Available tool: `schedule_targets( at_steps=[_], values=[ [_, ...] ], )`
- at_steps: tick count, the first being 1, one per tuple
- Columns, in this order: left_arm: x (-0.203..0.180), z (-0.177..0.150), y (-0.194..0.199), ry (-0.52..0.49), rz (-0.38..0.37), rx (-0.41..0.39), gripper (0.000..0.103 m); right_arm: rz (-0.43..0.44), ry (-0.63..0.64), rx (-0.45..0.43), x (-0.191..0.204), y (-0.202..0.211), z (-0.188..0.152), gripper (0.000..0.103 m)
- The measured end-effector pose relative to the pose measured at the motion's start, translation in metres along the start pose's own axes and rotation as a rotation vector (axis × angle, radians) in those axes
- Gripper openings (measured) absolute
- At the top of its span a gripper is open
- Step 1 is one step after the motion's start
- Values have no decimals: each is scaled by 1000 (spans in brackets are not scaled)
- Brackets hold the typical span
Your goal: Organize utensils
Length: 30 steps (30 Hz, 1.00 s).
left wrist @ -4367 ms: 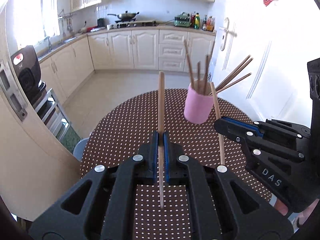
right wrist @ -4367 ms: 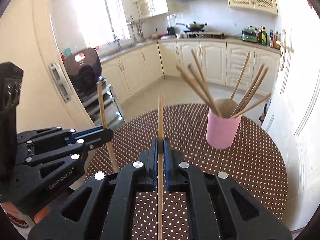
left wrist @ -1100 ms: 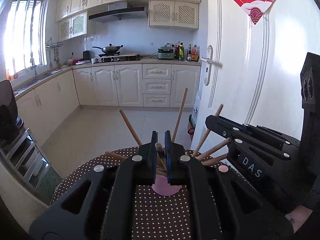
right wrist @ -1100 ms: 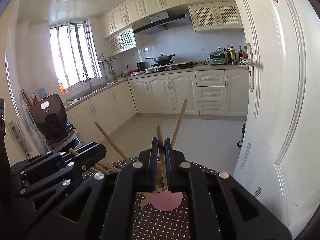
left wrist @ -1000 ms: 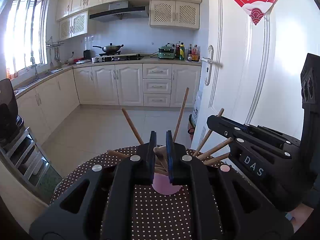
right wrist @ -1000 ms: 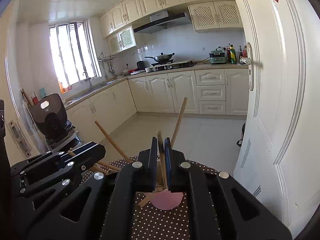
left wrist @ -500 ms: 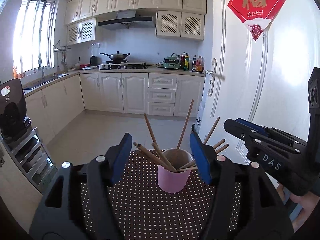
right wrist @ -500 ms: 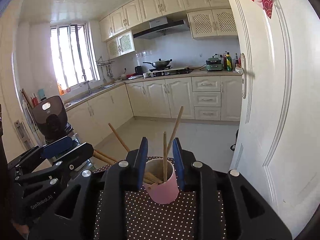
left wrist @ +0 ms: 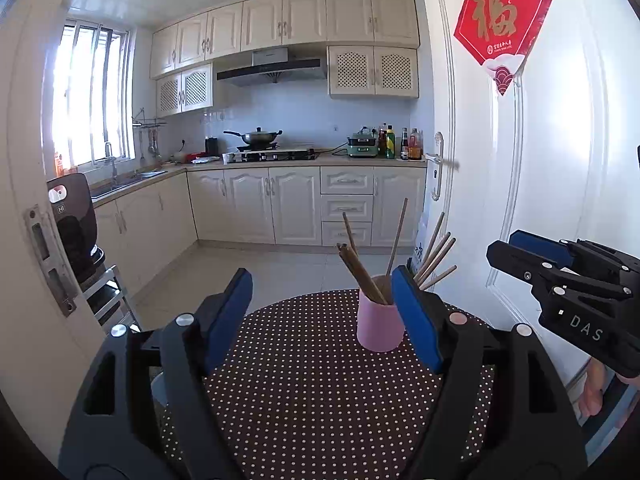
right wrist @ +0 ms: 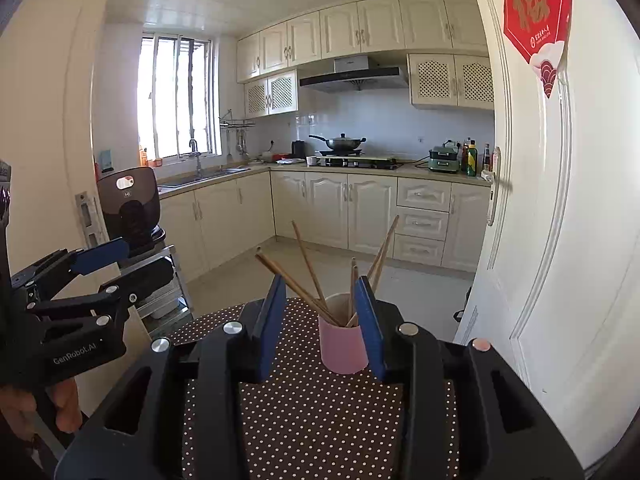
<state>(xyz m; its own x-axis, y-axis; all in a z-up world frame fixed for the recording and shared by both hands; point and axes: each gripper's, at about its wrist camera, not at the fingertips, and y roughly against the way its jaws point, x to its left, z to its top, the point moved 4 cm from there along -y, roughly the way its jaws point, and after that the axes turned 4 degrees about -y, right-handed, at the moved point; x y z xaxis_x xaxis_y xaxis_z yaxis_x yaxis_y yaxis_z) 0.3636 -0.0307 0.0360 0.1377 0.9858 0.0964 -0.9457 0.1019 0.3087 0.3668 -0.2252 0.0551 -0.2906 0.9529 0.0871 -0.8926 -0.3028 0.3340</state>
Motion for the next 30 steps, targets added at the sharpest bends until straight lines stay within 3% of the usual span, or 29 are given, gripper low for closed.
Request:
schedule_targets(
  at_steps=[12,19,22,27,30],
  values=[
    [9,-19,72,-27,72,-102,84,49,38,-80,37,49,-24,43],
    [8,-31,108,-39,110,-161,91,35,59,-163,44,84,-39,55],
    [9,-37,121,-24,115,-183,92,20,59,-181,44,95,-48,64],
    [8,-48,142,-4,99,-213,93,-14,46,-226,44,112,-63,88],
    [5,-57,153,-8,123,-234,93,-14,19,-239,44,123,-72,93]
  ],
)
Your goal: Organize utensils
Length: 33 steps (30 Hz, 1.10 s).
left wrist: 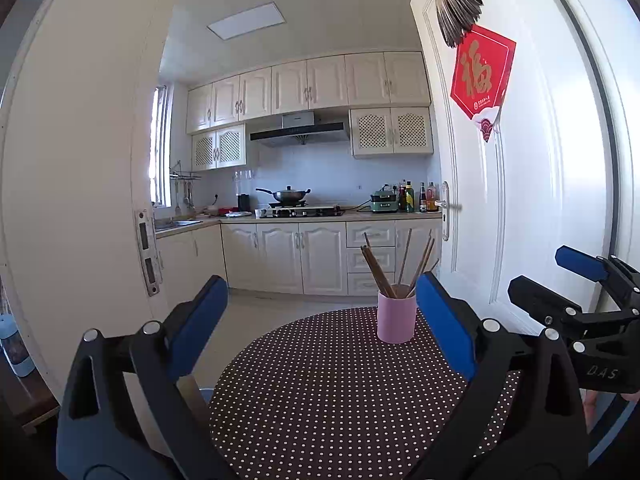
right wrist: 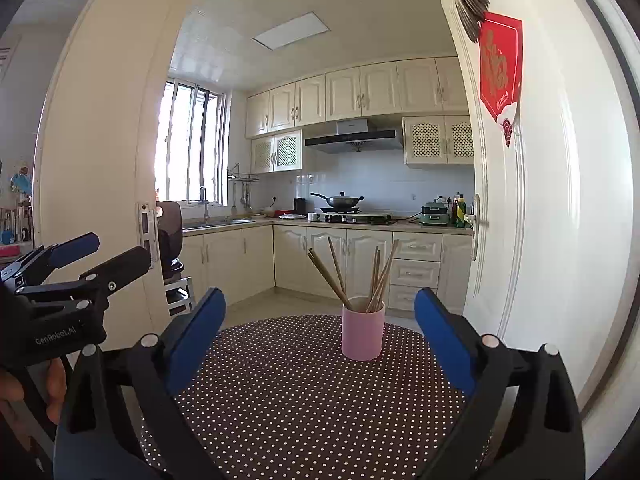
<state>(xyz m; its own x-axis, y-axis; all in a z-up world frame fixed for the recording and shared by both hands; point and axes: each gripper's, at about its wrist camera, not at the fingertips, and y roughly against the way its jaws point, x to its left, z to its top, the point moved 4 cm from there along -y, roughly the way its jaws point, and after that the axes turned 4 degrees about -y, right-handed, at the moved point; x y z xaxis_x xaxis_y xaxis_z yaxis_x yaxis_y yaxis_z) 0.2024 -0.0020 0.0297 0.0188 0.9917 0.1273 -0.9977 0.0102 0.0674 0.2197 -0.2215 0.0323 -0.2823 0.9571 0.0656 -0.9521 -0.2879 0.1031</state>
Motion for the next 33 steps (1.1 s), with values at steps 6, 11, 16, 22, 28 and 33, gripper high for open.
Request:
schedule_targets(
  at_steps=[6,11,16,22,28,33],
  values=[
    [3,-13,21,40,9,-19,95,-13,10,11,8,13,-13,95],
    [1,-23,35,41,24,-20,95,-57,26,-6,15,24,-27,95],
    [-6,-31,42,26,26,-13,96,-56,22,-22,20,36,-36,95],
    [-9,-36,46,-11,55,-12,96,-63,20,-37,25,41,-37,95],
    [-8,-40,46,-10,54,-7,96,-63,13,-33,27,43,-41,95],
    [-7,-43,44,-2,52,1,96,-62,9,-36,29,44,-44,95]
  ],
)
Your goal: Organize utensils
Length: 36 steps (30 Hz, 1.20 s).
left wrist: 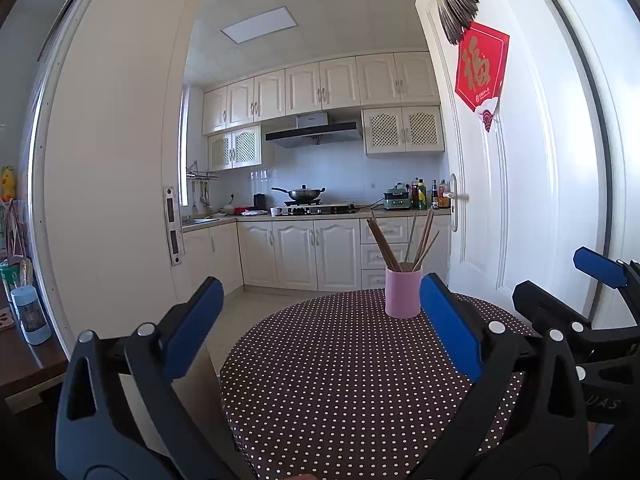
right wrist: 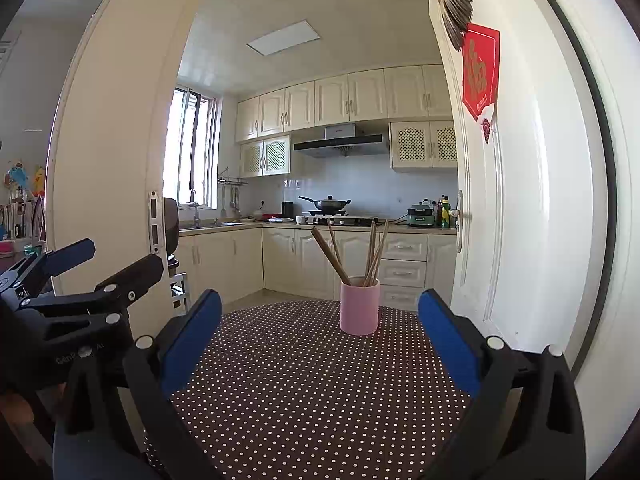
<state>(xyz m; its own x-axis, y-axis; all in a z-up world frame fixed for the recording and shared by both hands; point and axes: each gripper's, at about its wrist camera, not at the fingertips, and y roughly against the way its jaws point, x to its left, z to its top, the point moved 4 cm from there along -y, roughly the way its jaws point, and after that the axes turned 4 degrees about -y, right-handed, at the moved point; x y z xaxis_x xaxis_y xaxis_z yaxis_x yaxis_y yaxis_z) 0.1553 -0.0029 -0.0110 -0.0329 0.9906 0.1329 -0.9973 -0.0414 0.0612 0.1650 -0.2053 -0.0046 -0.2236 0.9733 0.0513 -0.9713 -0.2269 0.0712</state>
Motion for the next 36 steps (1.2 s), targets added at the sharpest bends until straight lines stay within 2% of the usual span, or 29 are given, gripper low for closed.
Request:
schedule_targets(
  at_steps=[36],
  values=[
    [-2,-5,6,-4,25,-2,96,11,-36,13,0,5,-4,95]
  ],
)
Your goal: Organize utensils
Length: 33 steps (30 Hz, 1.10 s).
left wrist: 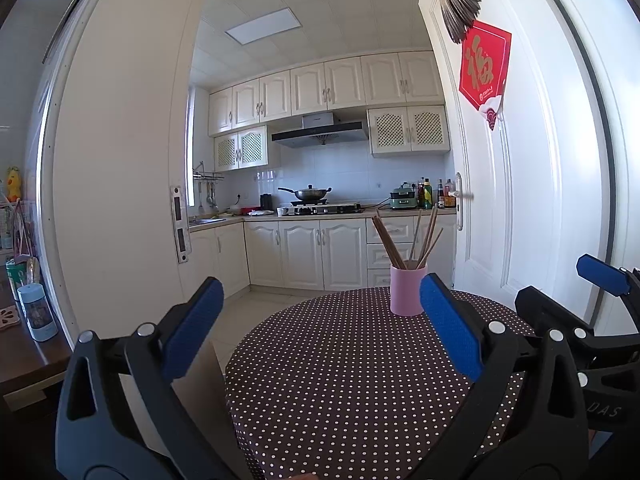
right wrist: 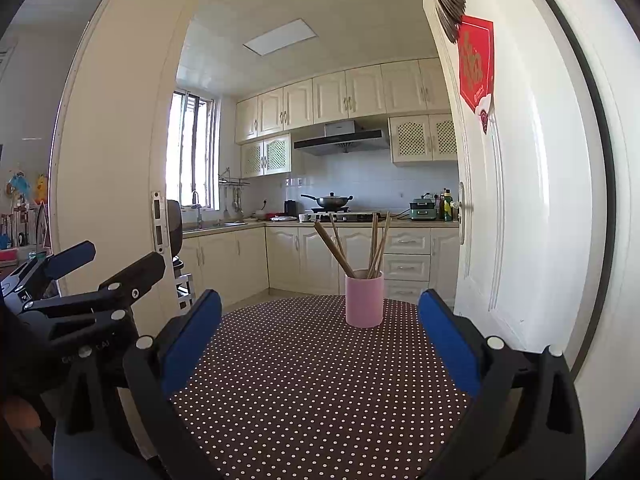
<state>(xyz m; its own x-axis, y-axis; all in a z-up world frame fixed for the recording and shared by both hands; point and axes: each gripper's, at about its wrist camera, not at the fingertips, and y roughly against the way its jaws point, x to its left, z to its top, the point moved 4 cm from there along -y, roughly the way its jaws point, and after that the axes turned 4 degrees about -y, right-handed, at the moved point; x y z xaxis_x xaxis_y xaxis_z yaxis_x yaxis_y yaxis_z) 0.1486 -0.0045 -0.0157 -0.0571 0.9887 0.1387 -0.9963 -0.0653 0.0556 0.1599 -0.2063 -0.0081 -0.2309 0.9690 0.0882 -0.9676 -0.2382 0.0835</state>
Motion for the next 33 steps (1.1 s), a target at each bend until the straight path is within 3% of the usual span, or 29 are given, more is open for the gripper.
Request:
schedule_targets(
  at_steps=[33],
  values=[
    [-2,1,-3,-4,22,4,96,3,-19,23,0,-4,-1,95]
  ],
)
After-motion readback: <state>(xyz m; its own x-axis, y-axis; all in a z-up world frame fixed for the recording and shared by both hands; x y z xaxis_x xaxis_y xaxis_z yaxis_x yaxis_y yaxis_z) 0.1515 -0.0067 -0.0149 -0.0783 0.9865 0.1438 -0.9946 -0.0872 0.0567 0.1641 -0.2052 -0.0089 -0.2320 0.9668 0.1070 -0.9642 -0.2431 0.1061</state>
